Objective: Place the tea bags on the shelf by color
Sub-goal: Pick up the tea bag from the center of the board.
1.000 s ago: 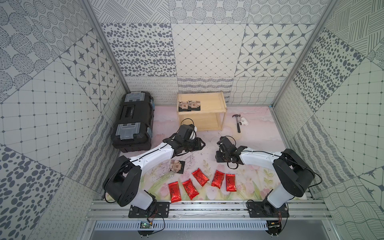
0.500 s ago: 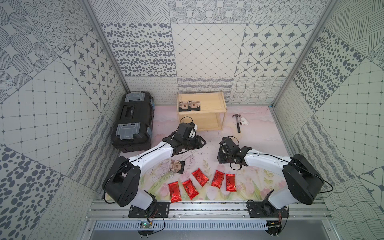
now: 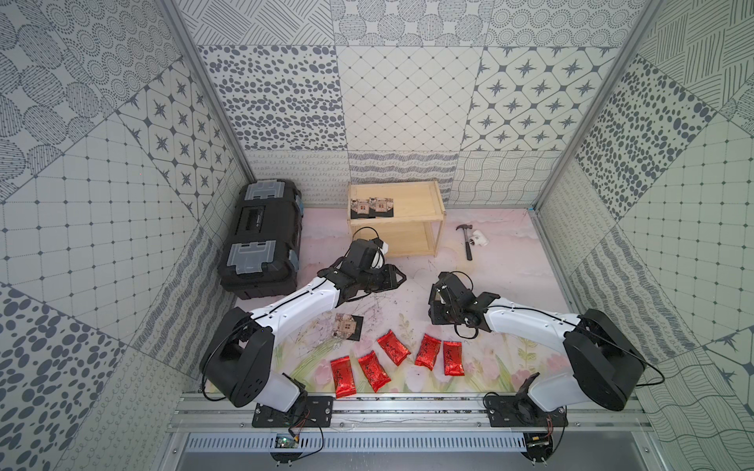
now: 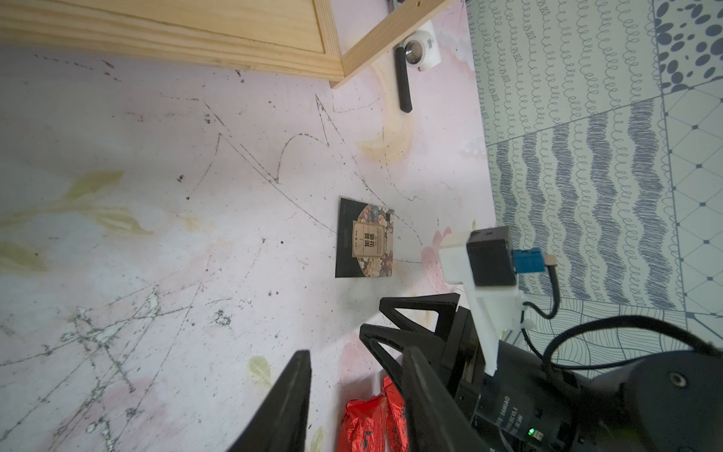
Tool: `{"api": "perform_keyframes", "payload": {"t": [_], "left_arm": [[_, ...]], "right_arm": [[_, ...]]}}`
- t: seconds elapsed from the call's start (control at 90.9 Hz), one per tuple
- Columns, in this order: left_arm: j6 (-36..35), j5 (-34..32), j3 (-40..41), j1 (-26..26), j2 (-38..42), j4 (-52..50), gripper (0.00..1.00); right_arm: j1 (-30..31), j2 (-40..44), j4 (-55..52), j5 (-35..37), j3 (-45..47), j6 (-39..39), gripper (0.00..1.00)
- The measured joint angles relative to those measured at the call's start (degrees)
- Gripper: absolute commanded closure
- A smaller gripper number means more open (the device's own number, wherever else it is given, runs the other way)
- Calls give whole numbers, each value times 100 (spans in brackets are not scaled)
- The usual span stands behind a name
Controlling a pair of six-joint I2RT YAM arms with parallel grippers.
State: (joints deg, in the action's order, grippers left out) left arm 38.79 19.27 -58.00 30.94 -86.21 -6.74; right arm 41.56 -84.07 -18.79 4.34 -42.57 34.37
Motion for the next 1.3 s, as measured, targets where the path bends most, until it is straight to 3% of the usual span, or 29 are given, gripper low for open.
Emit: {"api": "perform_keyframes", "payload": {"t": [0.506, 0.979, 1.299], "left_arm": [[0, 31, -26, -76, 0, 7, 55], [0, 74, 7, -114, 0, 11, 56], [0, 118, 9, -114, 0, 11, 55]], "right_arm": [[-59, 83, 332, -37, 428, 164, 54], [-1047, 13, 870, -52, 610, 203, 55], [-1333, -160, 1335, -321, 612, 81, 56]]}}
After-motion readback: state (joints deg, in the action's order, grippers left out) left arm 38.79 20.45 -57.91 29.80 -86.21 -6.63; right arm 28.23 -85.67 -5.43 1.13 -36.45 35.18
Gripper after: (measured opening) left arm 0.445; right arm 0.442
